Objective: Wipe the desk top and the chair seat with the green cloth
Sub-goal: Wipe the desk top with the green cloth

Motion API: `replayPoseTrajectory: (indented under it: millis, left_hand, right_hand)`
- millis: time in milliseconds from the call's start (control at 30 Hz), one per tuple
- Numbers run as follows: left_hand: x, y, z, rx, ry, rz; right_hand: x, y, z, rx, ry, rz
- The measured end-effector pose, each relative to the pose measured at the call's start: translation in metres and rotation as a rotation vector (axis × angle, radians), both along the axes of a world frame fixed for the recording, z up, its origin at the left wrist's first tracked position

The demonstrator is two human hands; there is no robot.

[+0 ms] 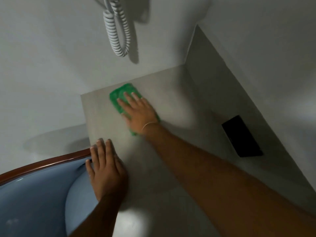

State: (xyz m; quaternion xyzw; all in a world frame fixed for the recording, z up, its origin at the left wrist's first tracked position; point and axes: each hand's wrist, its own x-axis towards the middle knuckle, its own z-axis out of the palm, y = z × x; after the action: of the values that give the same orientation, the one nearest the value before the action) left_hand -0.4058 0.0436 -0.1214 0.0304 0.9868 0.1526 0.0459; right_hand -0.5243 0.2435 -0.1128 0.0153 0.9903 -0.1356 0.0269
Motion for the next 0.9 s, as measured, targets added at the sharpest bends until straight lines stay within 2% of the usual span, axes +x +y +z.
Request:
replayPoseTrajectory:
  millis: [100,200,300,400,467,567,667,800,900]
  left_hand:
    - [-0.004,-0.001,-0.001,-0.004,0.009,-0.089]
    - [-0.005,-0.002,0.001,0.010,-0.012,-0.102]
    - [-0.004,-0.001,0.005,0.016,-0.037,-0.093]
    - [-0.007,0.001,0.008,0.025,-0.035,-0.096]
    - [-0.007,0.004,0.009,0.028,-0.037,-0.086]
    - [-0.005,0.005,0.009,0.033,-0.036,-0.082]
    - [-0.007,0.002,0.009,0.031,-0.039,-0.086]
    - [-0.007,0.001,0.009,0.033,-0.038,-0.104]
    - [-0.008,0.001,0.008,0.051,-0.029,-0.109]
  right_hand:
    - [-0.014,0.084,0.003,0.000,-0.065,-0.271]
    - [0.031,0.138,0.005,0.031,-0.087,-0.483]
    - [0.121,0.131,0.005,0.098,-0.055,-0.569]
    - [0.227,0.086,0.001,0.094,-0.079,-0.676]
    - [0.292,0.049,-0.008,0.092,-0.092,-0.649]
    - [0.348,0.027,-0.011,0.100,-0.146,-0.442]
    - [0.320,0.075,-0.011,0.153,-0.127,-0.266]
    - [0.214,0.130,-0.006,0.135,-0.091,-0.502]
    - [0.132,0.110,0.001,0.087,-0.064,-0.538]
